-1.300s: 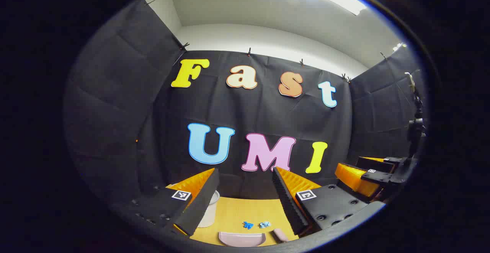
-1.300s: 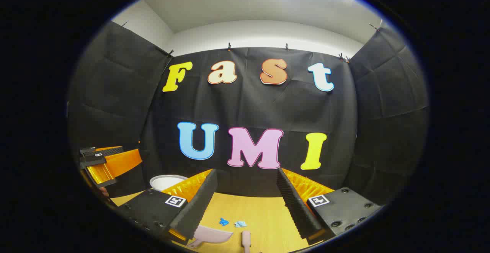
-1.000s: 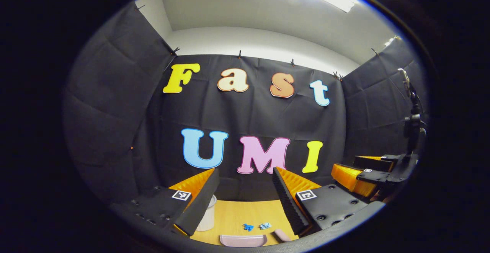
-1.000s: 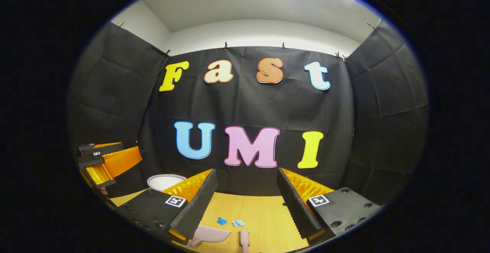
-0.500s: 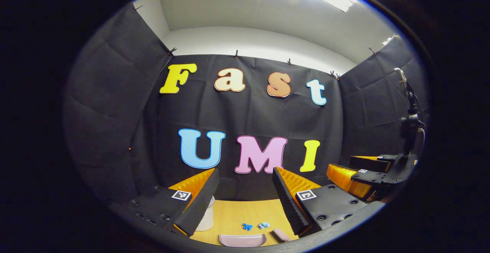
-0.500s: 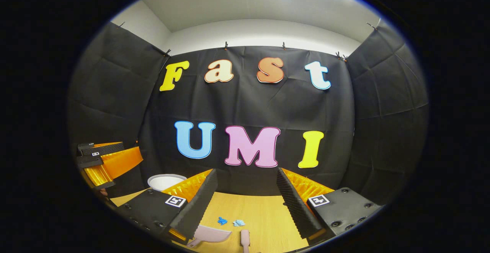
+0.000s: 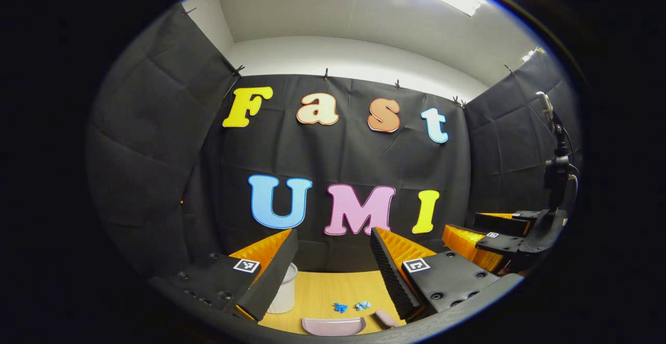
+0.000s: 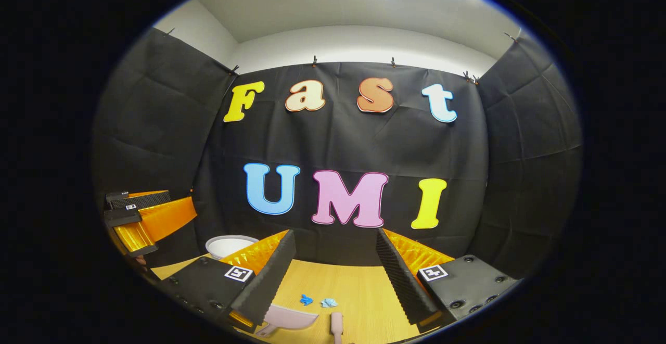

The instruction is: Pick up the small broom and dustpan from the desktop, sweep the trash into the dustpan with the broom, and then empty the trash into the garbage bin.

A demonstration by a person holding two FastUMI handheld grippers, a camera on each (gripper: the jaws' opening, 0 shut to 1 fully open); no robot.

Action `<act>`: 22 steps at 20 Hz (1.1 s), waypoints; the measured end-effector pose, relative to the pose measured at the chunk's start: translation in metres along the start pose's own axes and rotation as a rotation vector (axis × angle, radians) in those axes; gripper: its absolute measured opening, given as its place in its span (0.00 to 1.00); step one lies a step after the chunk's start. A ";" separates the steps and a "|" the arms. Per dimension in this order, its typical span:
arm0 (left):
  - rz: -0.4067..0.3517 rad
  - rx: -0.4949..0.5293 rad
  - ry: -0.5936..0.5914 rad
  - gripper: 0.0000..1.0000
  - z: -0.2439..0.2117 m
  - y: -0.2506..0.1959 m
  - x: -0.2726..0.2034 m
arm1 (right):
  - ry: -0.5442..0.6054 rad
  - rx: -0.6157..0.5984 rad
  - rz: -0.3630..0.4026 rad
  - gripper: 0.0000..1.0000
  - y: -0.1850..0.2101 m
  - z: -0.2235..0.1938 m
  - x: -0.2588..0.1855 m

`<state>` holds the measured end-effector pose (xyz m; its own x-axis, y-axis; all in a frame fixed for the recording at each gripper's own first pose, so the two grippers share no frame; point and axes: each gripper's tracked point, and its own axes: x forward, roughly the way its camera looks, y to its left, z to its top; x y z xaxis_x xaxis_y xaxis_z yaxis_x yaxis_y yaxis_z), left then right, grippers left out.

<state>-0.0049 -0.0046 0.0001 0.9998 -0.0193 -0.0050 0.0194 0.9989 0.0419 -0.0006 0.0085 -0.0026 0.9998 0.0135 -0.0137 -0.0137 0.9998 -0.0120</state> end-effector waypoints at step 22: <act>0.010 0.005 0.145 0.82 -0.035 0.006 0.017 | 0.062 0.039 -0.039 0.96 -0.009 -0.022 0.015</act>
<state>0.0124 0.0026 -0.0352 0.9889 -0.0030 -0.1485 0.0101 0.9988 0.0473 0.0145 -0.0004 -0.0242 0.9968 -0.0254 -0.0761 0.0273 0.9993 0.0247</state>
